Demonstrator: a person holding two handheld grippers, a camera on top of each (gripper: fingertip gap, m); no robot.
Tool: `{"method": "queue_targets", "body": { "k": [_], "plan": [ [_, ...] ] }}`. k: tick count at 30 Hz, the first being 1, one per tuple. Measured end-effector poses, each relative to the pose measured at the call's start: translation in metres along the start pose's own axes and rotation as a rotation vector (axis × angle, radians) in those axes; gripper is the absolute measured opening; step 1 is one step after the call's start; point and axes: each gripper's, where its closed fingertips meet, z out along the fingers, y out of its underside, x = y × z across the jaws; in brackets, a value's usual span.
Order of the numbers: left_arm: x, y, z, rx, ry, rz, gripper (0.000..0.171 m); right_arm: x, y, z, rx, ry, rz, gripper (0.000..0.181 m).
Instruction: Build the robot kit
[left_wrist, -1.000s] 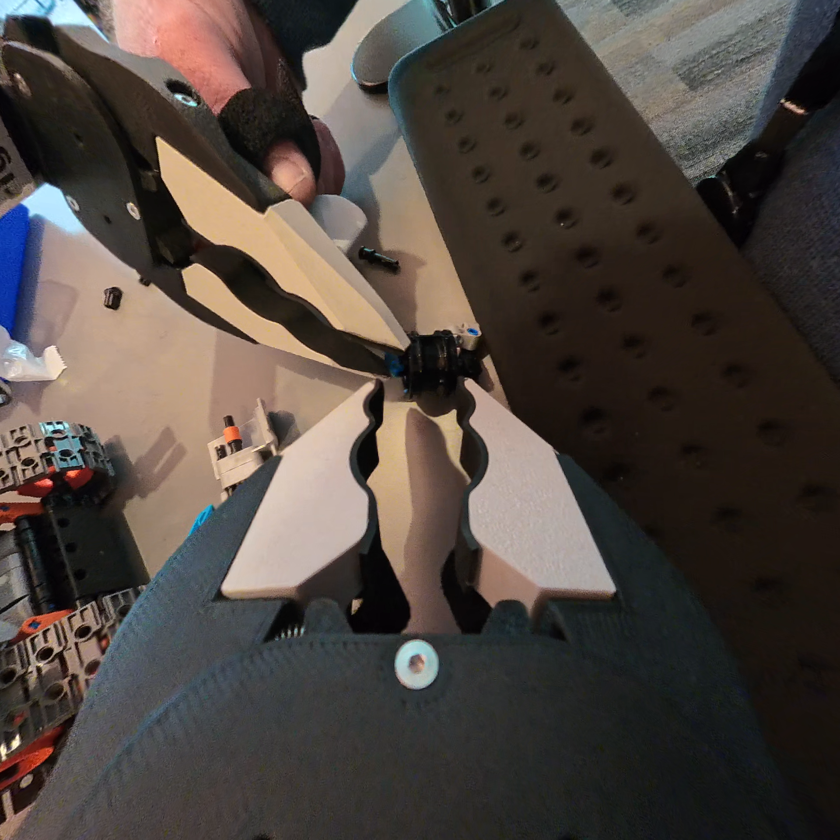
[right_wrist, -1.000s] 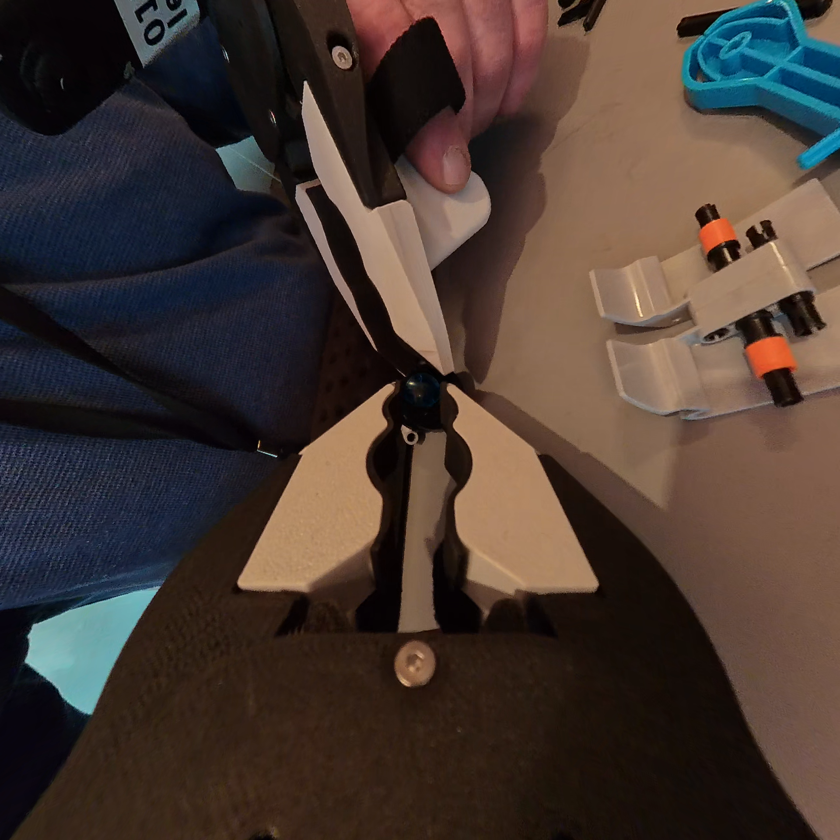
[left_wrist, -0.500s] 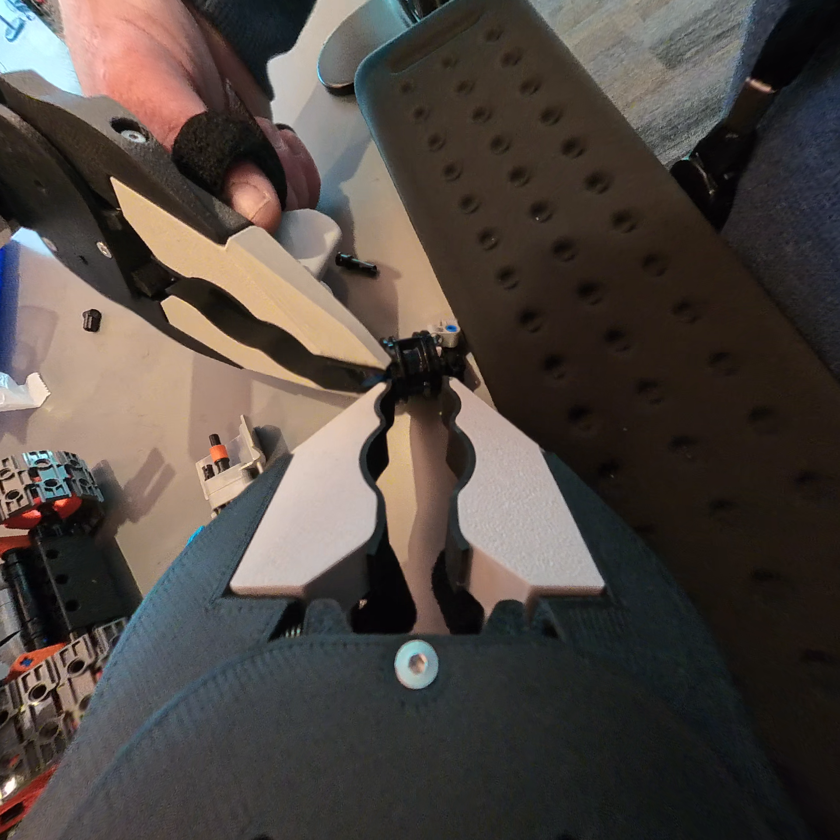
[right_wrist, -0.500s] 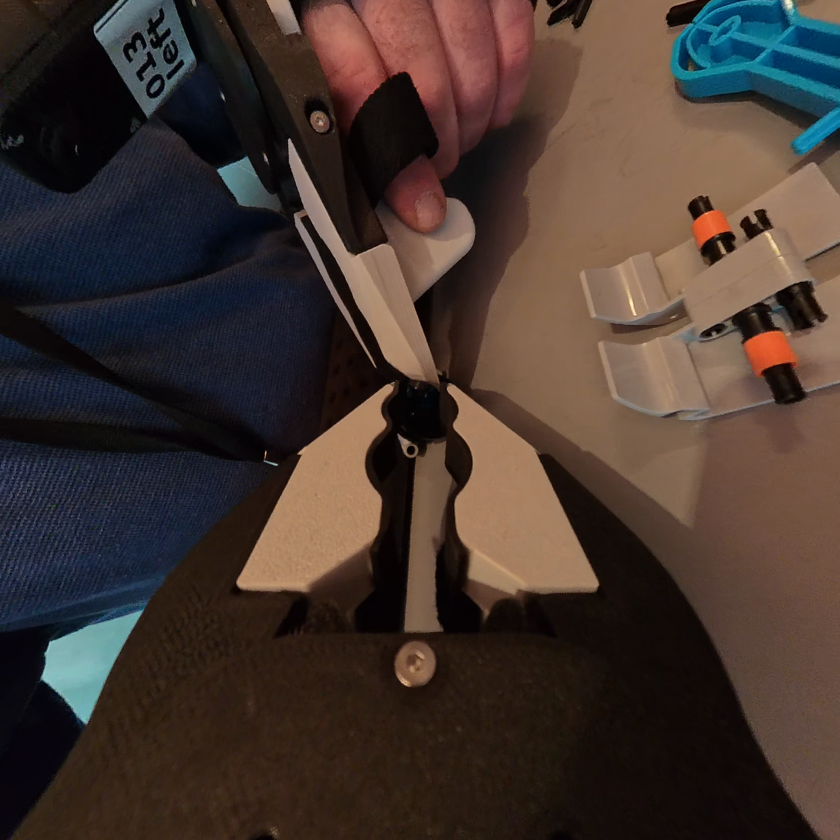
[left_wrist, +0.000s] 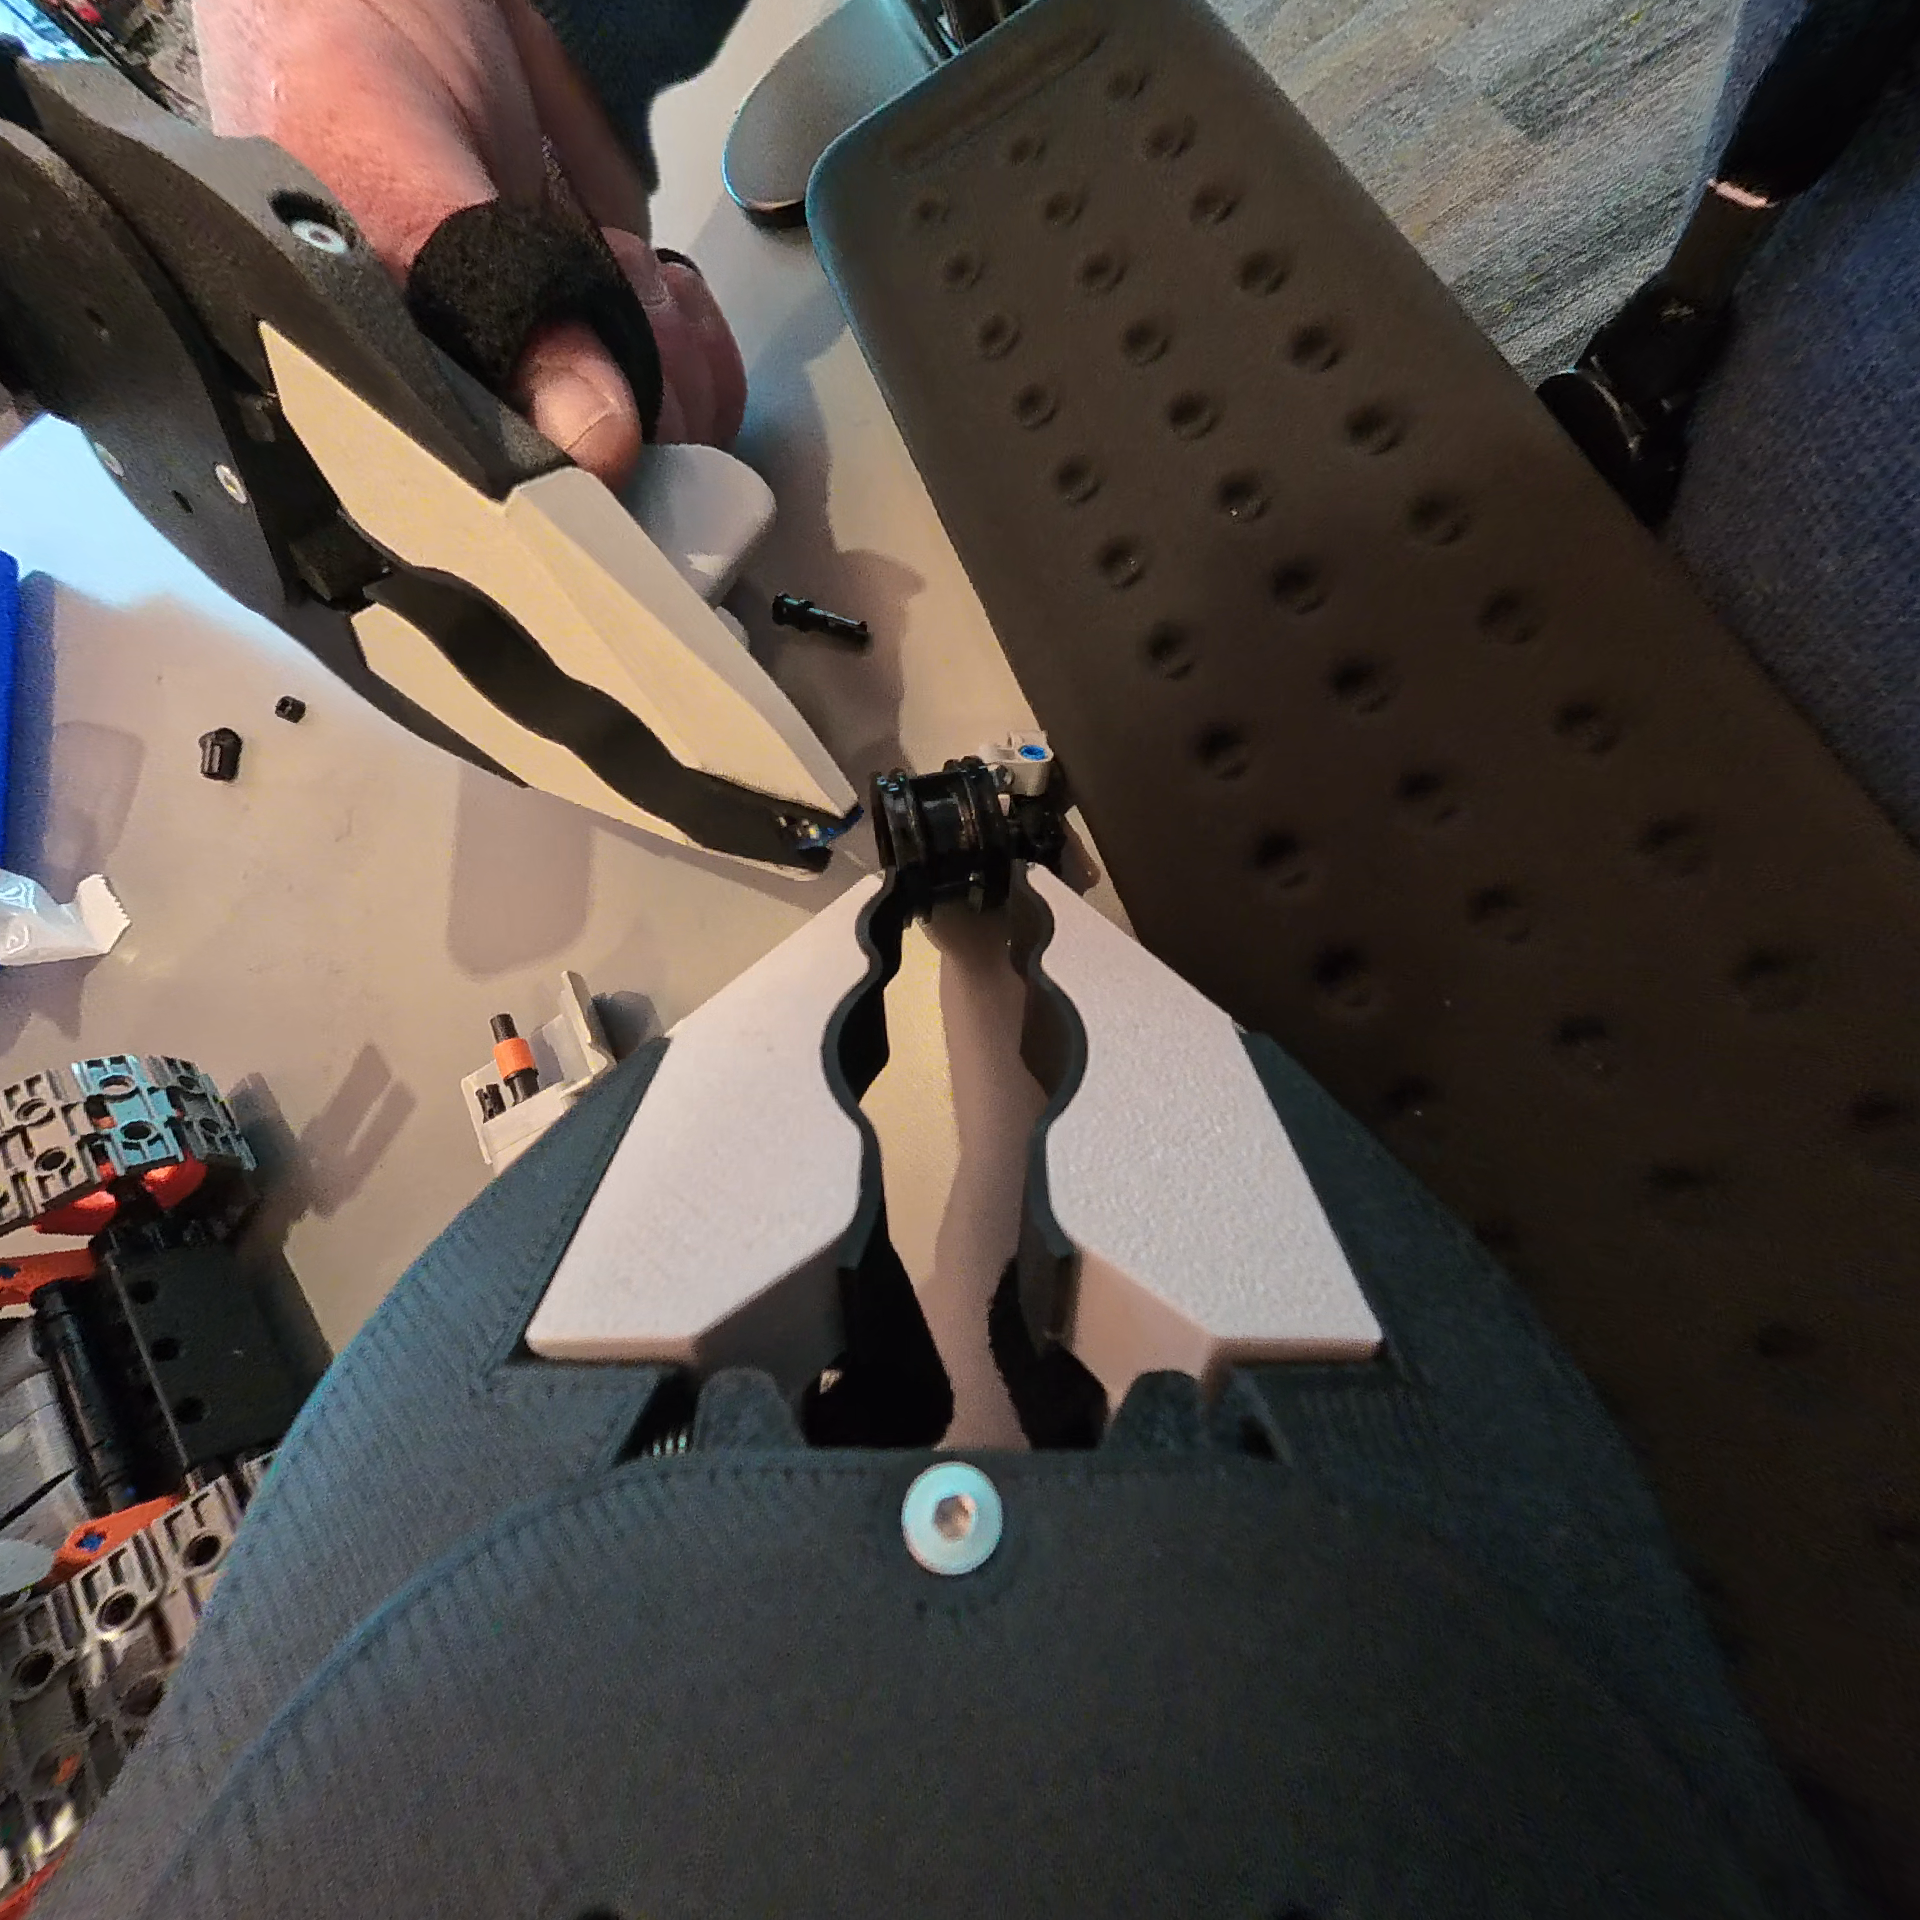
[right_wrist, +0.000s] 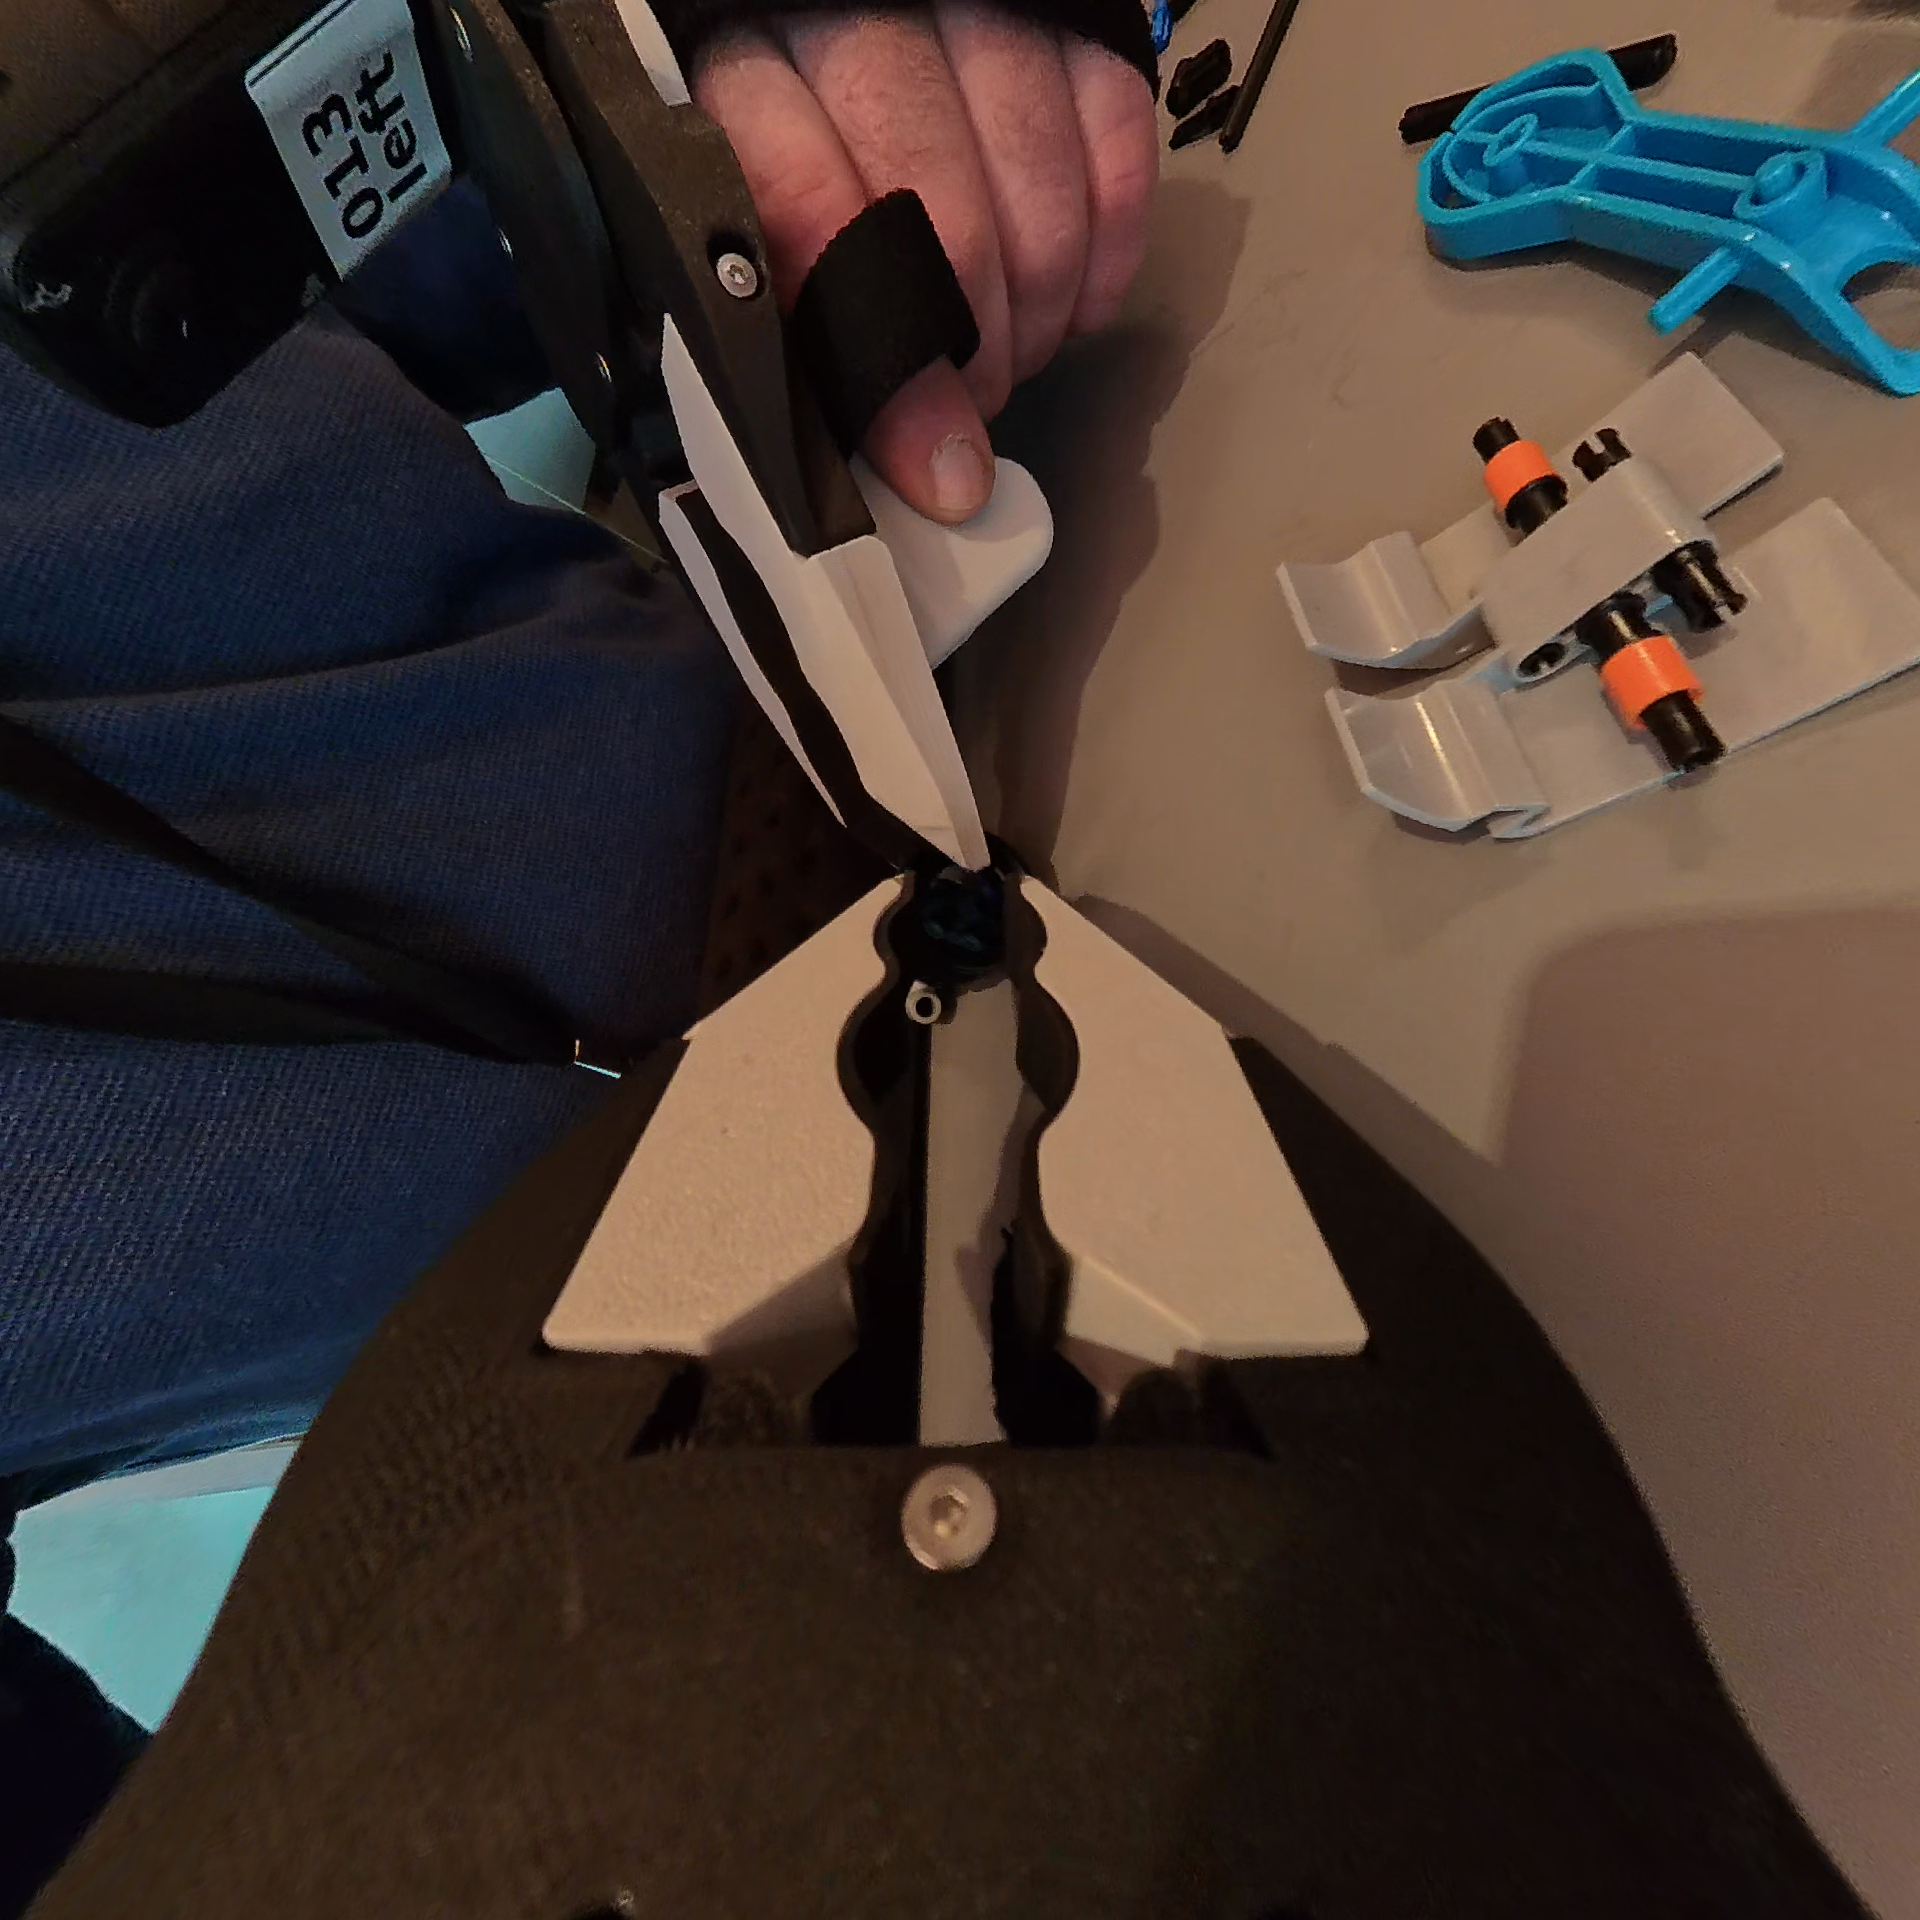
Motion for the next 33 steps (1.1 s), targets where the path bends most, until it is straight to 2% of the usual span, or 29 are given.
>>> {"method": "queue_targets", "body": {
  "k": [2, 7, 9, 13, 15, 18, 22, 27, 28, 29, 33],
  "plan": [
    [-0.002, 0.000, -0.001, -0.005, -0.021, 0.008, 0.018, 0.000, -0.001, 0.000, 0.008, 0.004, 0.004, 0.013],
    [-0.012, -0.003, -0.005, 0.018, -0.095, 0.012, 0.038, -0.001, -0.002, 0.000, 0.011, -0.009, 0.008, 0.013],
    [-0.013, -0.006, -0.007, 0.037, -0.102, 0.004, 0.037, -0.002, -0.004, 0.000, 0.026, -0.012, 0.003, 0.013],
    [-0.028, -0.009, -0.013, 0.056, -0.175, -0.033, 0.037, 0.000, -0.021, -0.006, 0.126, 0.016, -0.018, 0.013],
    [-0.041, -0.011, -0.021, 0.092, -0.235, -0.078, 0.037, -0.001, -0.035, -0.014, 0.229, 0.026, -0.020, 0.013],
    [-0.056, -0.016, -0.033, 0.140, -0.312, -0.119, 0.029, -0.008, -0.051, -0.026, 0.367, 0.022, -0.025, 0.013],
    [-0.066, -0.016, -0.037, 0.133, -0.373, -0.132, 0.010, -0.011, -0.057, -0.027, 0.444, 0.052, -0.028, 0.013],
    [-0.071, -0.020, -0.042, 0.166, -0.390, -0.153, 0.008, -0.015, -0.063, -0.032, 0.542, 0.088, -0.053, 0.014],
    [-0.070, -0.020, -0.041, 0.175, -0.369, -0.166, 0.000, -0.016, -0.065, -0.035, 0.566, 0.095, -0.067, 0.013],
    [-0.072, -0.021, -0.042, 0.195, -0.375, -0.190, 0.000, -0.018, -0.066, -0.037, 0.584, 0.094, -0.075, 0.013],
    [-0.075, -0.023, -0.044, 0.243, -0.336, -0.250, 0.000, -0.019, -0.064, -0.036, 0.579, 0.141, -0.114, 0.013]
  ]
}}
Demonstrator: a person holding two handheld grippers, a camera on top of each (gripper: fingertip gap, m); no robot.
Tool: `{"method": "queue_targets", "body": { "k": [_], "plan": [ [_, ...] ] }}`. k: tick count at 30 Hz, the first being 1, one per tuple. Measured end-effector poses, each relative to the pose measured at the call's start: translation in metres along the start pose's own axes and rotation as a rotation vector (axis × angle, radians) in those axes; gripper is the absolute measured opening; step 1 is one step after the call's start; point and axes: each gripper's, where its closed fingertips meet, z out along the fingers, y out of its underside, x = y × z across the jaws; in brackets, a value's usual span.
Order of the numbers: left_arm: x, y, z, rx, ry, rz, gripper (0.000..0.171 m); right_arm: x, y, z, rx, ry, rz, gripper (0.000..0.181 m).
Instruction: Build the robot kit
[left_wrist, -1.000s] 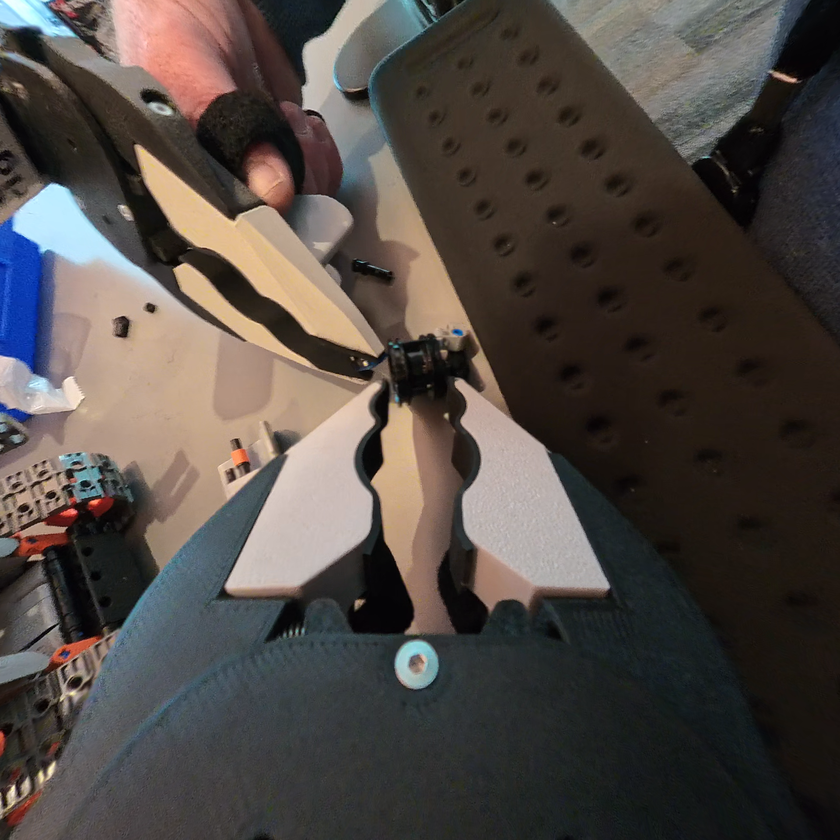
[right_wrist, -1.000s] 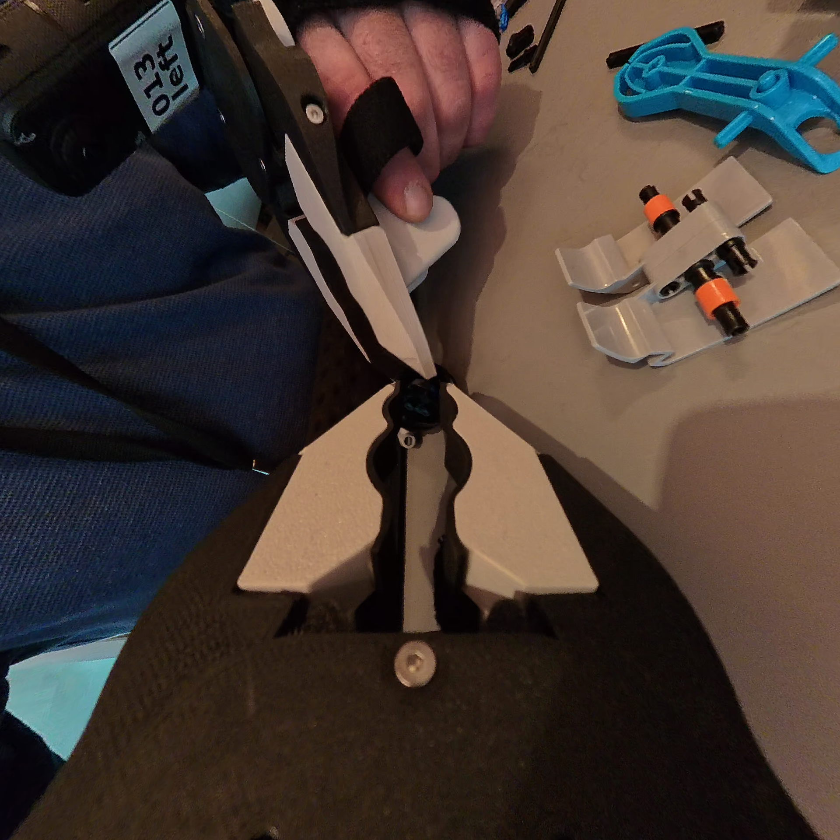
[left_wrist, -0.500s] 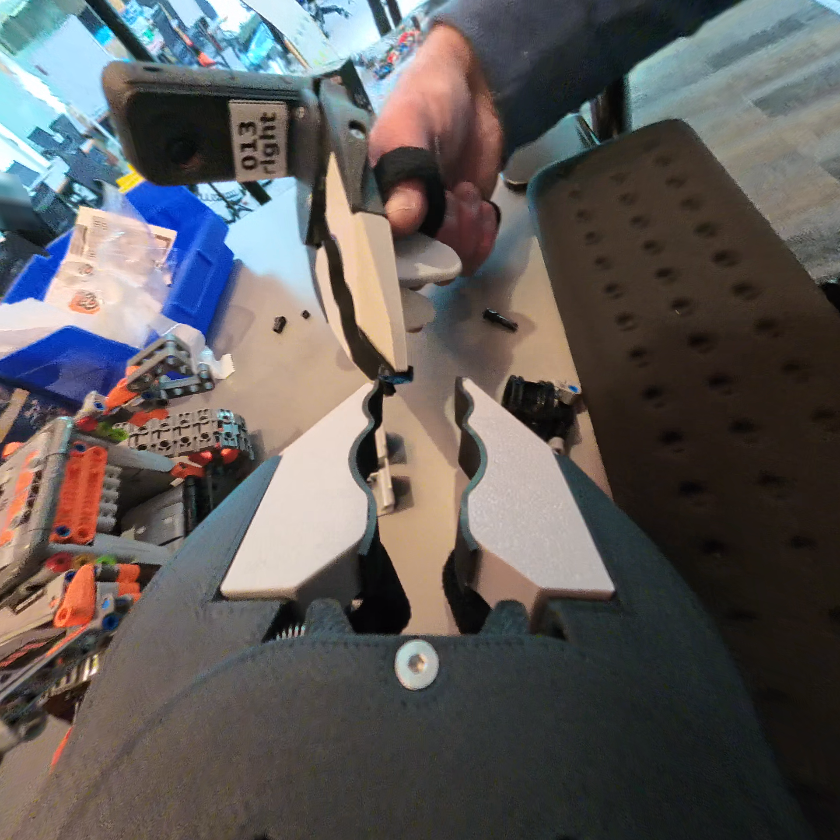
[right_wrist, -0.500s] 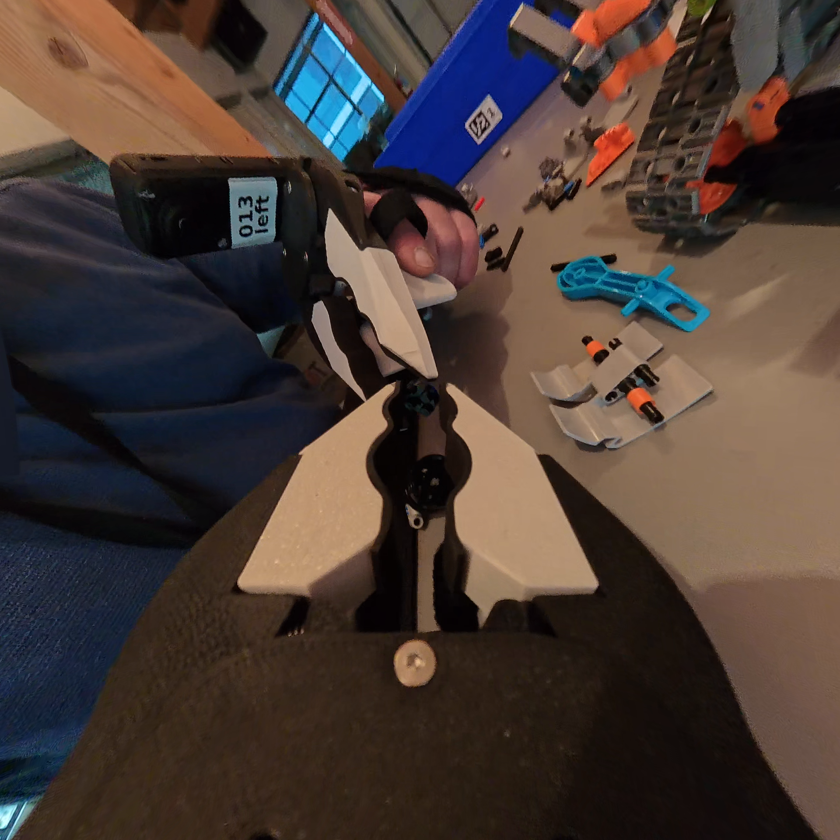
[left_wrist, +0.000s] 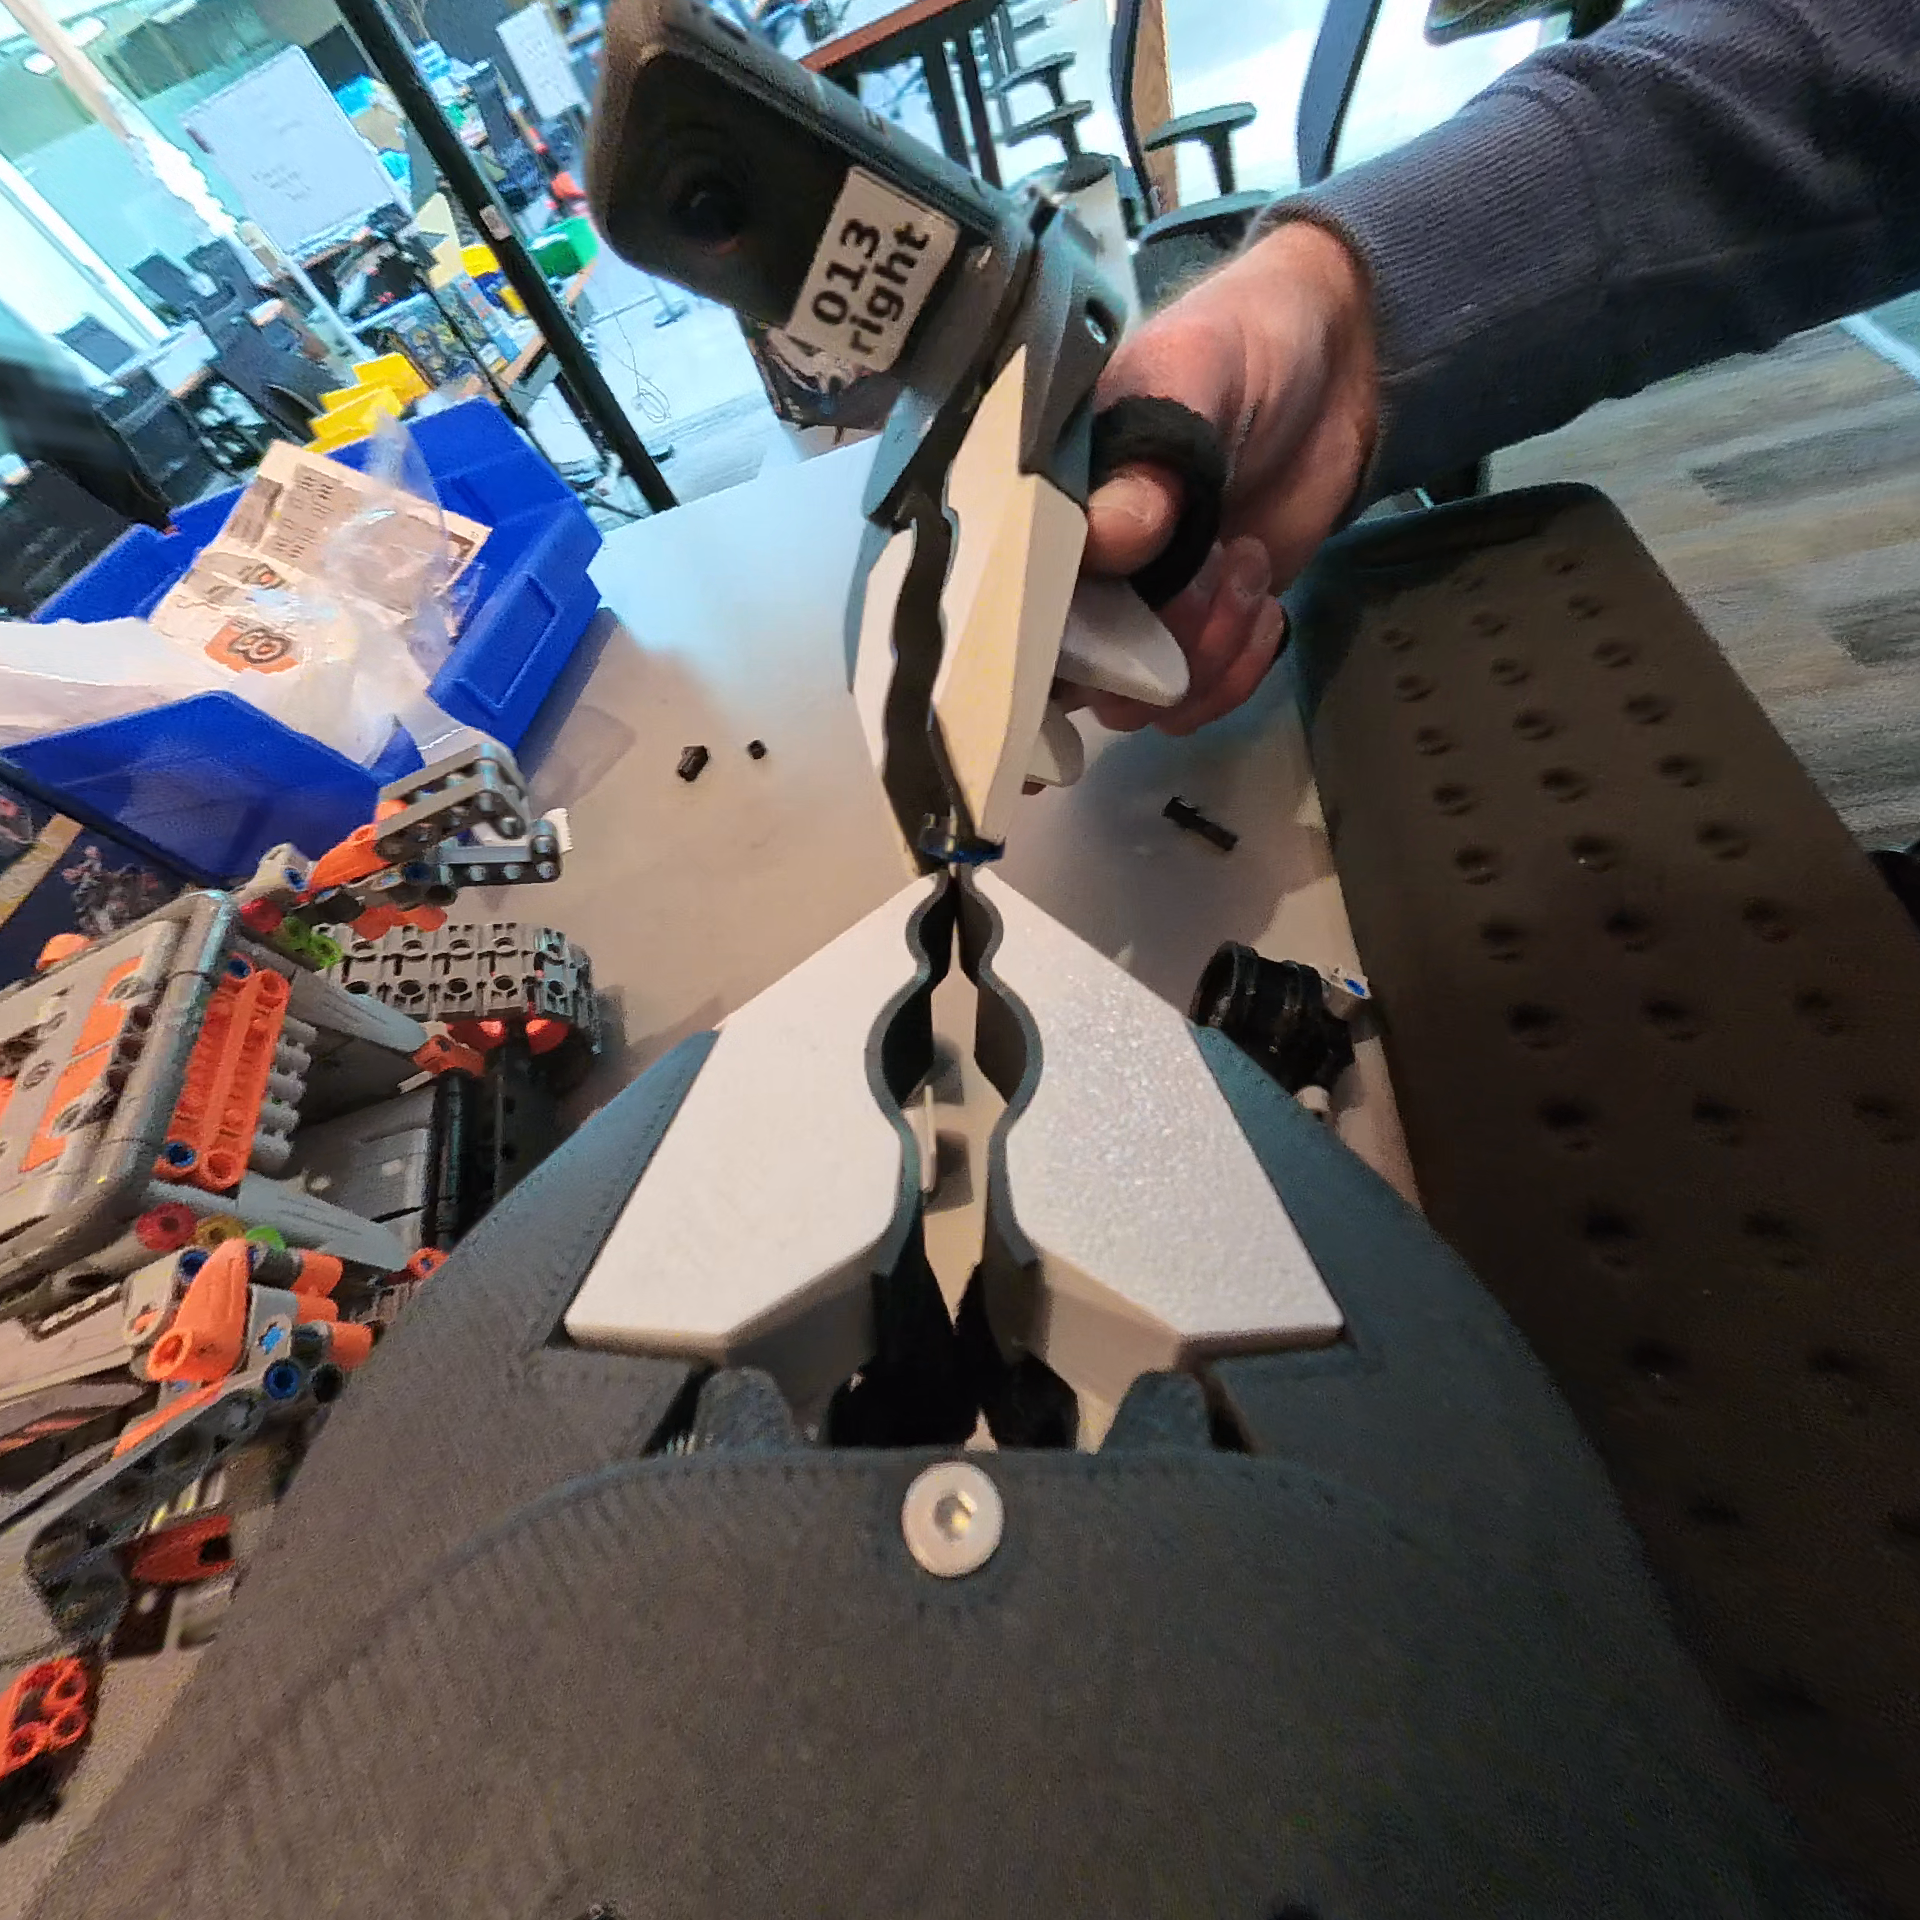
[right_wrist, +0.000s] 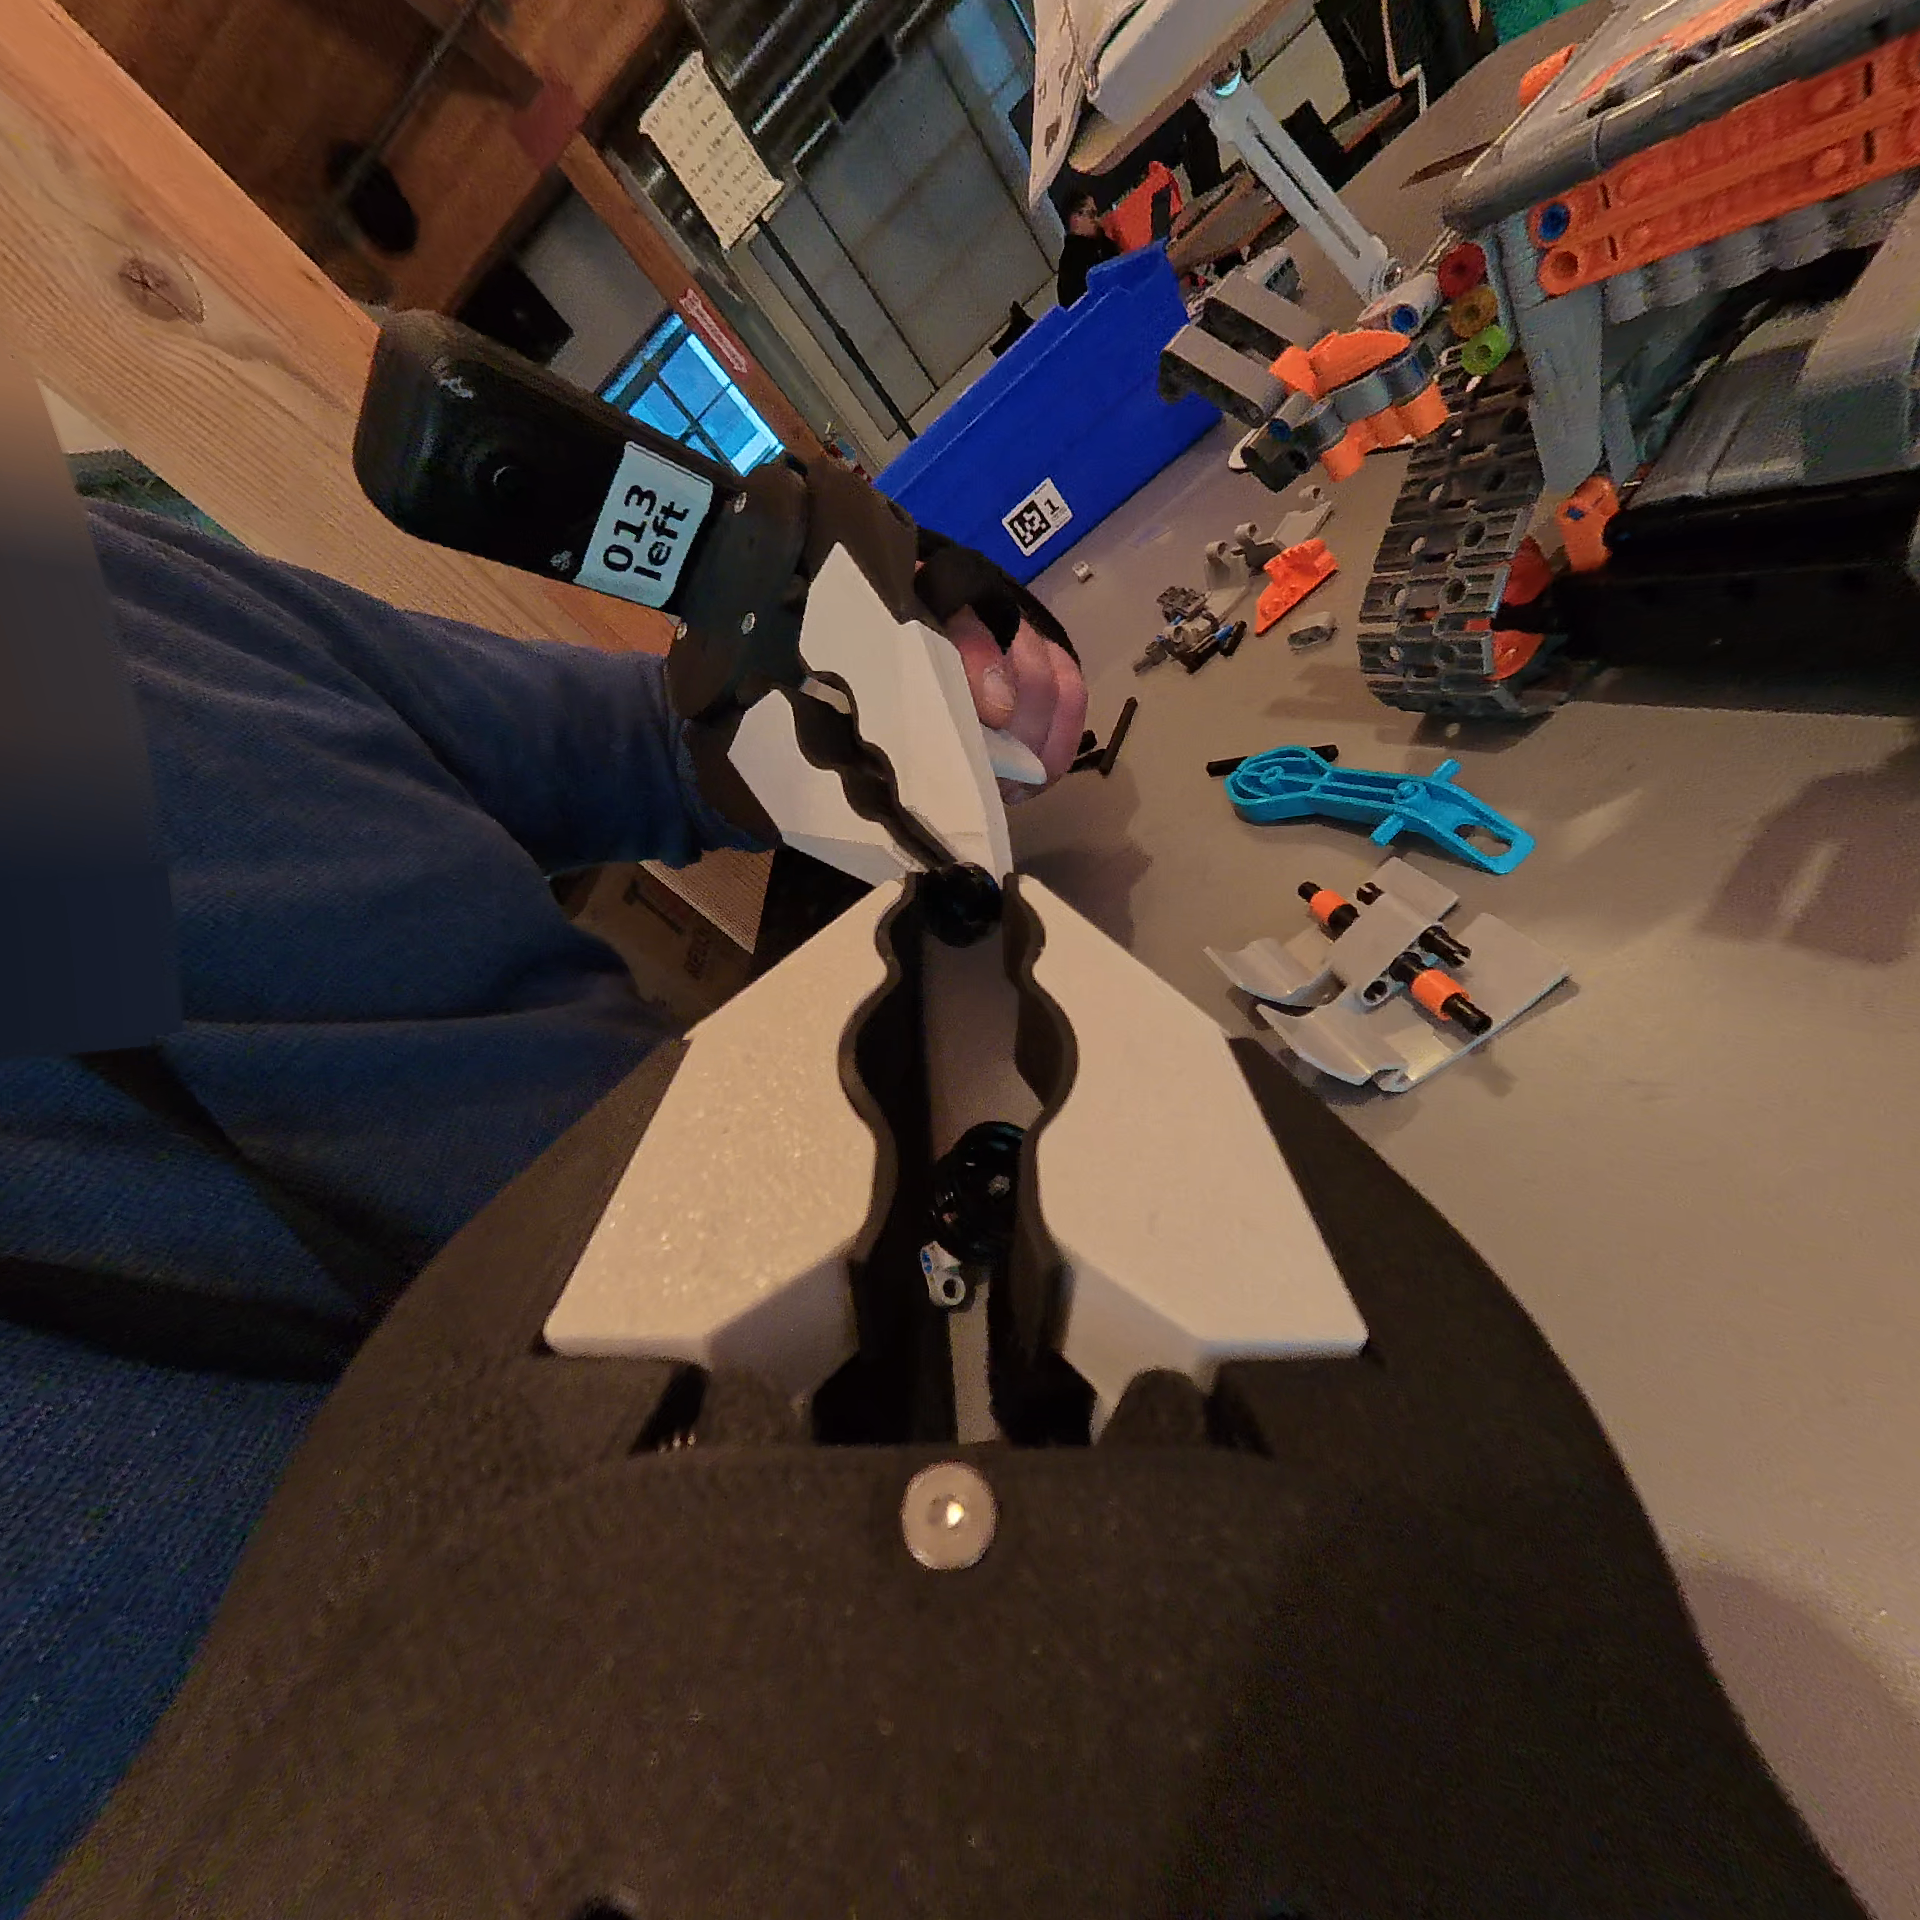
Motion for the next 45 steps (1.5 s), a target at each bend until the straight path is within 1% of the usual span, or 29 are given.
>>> {"method": "queue_targets", "body": {
  "k": [2, 4, 8, 11, 14, 16, 20, 21, 22, 25, 28, 31, 33, 34, 36, 39, 40, 44, 45],
  "plan": [
    [0.004, 0.000, 0.001, -0.009, 0.000, 0.040, 0.000, 0.001, -0.004, -0.001, 0.030, 0.024, -0.020, 0.013],
    [0.006, -0.007, 0.001, 0.019, -0.004, 0.036, 0.018, -0.001, -0.009, -0.003, 0.069, 0.012, -0.003, 0.013],
    [0.001, -0.012, 0.001, 0.032, -0.036, 0.019, 0.022, 0.000, -0.016, -0.005, 0.130, 0.038, -0.026, 0.012],
    [-0.003, -0.013, 0.002, 0.024, -0.076, 0.036, 0.014, -0.003, -0.017, -0.005, 0.151, 0.056, -0.054, 0.013],
    [-0.008, -0.018, 0.000, 0.043, -0.104, 0.029, 0.005, -0.007, -0.020, -0.006, 0.192, 0.059, -0.061, 0.013],
    [-0.007, -0.020, -0.001, 0.050, -0.101, 0.033, 0.004, -0.008, -0.021, -0.006, 0.222, 0.074, -0.073, 0.013],
    [-0.006, -0.023, -0.002, 0.071, -0.092, 0.025, 0.004, -0.011, -0.022, -0.007, 0.236, 0.090, -0.098, 0.013],
    [-0.006, -0.024, -0.002, 0.077, -0.082, 0.012, 0.000, -0.011, -0.023, -0.008, 0.240, 0.097, -0.107, 0.013],
    [-0.007, -0.025, -0.002, 0.085, -0.080, 0.007, 0.000, -0.012, -0.025, -0.009, 0.241, 0.102, -0.118, 0.013],
    [-0.015, -0.028, -0.006, 0.111, -0.090, -0.028, 0.000, -0.012, -0.023, -0.012, 0.219, 0.124, -0.156, 0.006],
    [-0.012, -0.026, -0.004, 0.107, -0.055, -0.029, 0.000, -0.013, -0.023, -0.011, 0.224, 0.127, -0.169, 0.006],
    [-0.009, -0.028, -0.005, 0.121, -0.038, -0.025, 0.001, -0.013, -0.021, -0.011, 0.201, 0.131, -0.184, 0.006],
    [-0.010, -0.027, -0.005, 0.123, -0.023, -0.051, 0.009, -0.012, -0.019, -0.013, 0.174, 0.138, -0.200, 0.006],
    [-0.009, -0.027, -0.005, 0.127, -0.001, -0.065, 0.010, -0.012, -0.018, -0.013, 0.152, 0.148, -0.223, 0.006],
    [0.000, -0.028, -0.004, 0.145, 0.095, -0.105, 0.010, -0.010, -0.013, -0.014, 0.087, 0.179, -0.276, 0.005],
    [0.006, -0.025, -0.002, 0.136, 0.166, -0.150, 0.006, -0.009, -0.007, -0.015, -0.022, 0.220, -0.378, 0.005],
    [0.008, -0.024, -0.002, 0.140, 0.185, -0.160, 0.000, -0.008, -0.005, -0.016, -0.063, 0.238, -0.415, 0.006],
    [0.010, -0.024, -0.003, 0.153, 0.216, -0.188, 0.000, -0.006, 0.003, -0.016, -0.182, 0.283, -0.526, 0.005],
    [0.009, -0.023, -0.002, 0.149, 0.208, -0.188, 0.003, -0.005, 0.005, -0.016, -0.212, 0.293, -0.546, 0.005]
  ]
}}
